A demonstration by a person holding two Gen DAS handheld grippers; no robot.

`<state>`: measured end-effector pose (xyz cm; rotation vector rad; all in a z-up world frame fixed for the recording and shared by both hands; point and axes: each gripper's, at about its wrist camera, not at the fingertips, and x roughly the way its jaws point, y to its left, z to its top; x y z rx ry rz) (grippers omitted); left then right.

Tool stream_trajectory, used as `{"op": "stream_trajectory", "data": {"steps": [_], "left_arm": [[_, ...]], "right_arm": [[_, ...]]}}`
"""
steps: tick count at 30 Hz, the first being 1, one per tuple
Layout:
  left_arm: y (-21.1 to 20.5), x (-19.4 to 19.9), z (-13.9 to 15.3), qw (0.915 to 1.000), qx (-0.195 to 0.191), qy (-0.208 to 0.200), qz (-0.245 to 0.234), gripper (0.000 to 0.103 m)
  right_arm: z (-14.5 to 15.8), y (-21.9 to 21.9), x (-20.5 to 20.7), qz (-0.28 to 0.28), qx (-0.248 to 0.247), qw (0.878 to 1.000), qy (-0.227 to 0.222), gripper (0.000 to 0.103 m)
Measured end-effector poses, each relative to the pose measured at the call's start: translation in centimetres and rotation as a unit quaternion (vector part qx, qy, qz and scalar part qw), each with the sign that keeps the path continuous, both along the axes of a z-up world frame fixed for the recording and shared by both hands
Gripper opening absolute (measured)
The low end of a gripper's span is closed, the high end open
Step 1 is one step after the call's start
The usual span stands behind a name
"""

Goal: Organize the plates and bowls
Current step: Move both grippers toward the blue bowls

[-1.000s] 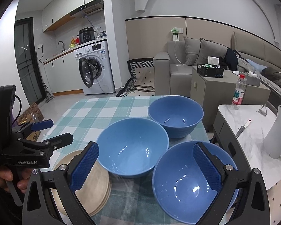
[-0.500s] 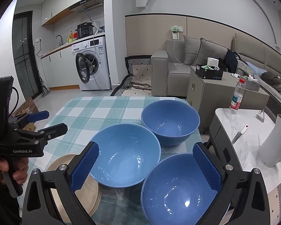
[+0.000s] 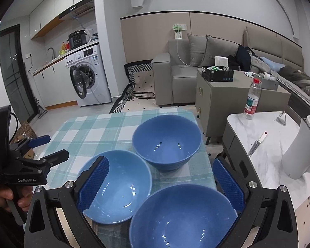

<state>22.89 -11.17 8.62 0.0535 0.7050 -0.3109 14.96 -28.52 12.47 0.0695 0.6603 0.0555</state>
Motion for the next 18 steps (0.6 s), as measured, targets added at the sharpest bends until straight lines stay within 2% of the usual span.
{"op": "stream_trajectory", "data": {"steps": [18], "left_arm": [[-3.9, 4.7, -0.1, 0.9992, -0.001, 0.025, -0.030, 0.103]], "right_arm": [[-0.7, -4.0, 4.7, -0.032, 0.015, 0.999, 0.035, 0.102]]}}
